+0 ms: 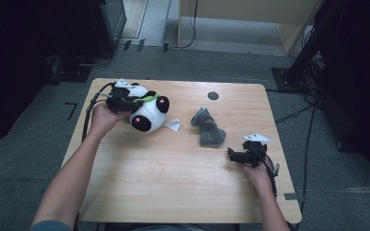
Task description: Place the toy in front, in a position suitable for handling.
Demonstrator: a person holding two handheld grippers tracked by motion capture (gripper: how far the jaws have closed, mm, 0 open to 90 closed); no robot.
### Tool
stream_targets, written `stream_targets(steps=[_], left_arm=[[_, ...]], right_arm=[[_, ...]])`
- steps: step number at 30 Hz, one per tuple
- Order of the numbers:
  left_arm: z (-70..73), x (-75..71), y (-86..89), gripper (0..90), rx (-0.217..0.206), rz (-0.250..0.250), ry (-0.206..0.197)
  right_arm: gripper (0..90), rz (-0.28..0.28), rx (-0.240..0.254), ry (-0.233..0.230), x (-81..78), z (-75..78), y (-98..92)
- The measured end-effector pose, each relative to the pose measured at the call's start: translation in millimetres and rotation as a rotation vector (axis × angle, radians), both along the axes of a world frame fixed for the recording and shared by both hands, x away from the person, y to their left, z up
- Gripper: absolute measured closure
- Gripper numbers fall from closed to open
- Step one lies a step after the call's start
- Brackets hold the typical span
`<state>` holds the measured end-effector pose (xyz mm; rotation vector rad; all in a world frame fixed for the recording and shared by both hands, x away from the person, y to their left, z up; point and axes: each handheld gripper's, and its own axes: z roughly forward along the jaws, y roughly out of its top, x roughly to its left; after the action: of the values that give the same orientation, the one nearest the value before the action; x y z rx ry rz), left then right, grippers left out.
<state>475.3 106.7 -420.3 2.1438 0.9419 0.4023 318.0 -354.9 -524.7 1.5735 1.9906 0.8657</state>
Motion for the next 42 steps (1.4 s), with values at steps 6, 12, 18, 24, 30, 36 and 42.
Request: stream_targets(steps=[6,12,18,24,30,36,42], left_arm=[[4.4,-6.5,4.8,71.6,-0.053,0.053,0.001],[18.9,-23.2,2.2,72.6,-0.053,0.073,-0.008],[24.2,-50.5,-0.3,72.6,-0.071,0.089,-0.006],[21.8,-68.2,-0.6,72.7,-0.102,0.116,0.031],[20.9,-93.1,-11.6,72.7,-0.086,0.097,0.035],[19.9,-115.6,-22.7,72.6,-0.1,0.101,0.053],[19.6,-131.9,-37.7,72.6,-0.129,0.095,0.062]], right_arm=[[8.9,0.018,-0.001,-0.003,-0.9,1.3,-1.2],[15.6,0.01,-0.003,0.007,0.3,3.4,-0.7],[16.8,0.012,-0.009,0.027,3.2,6.6,3.9],[18.4,0.006,0.004,0.022,3.5,11.0,3.6],[22.2,0.0,0.034,-0.024,7.5,26.9,5.7],[25.9,0.022,0.054,-0.076,11.1,42.1,18.5],[32.0,0.06,0.088,-0.085,24.8,55.4,36.8]])
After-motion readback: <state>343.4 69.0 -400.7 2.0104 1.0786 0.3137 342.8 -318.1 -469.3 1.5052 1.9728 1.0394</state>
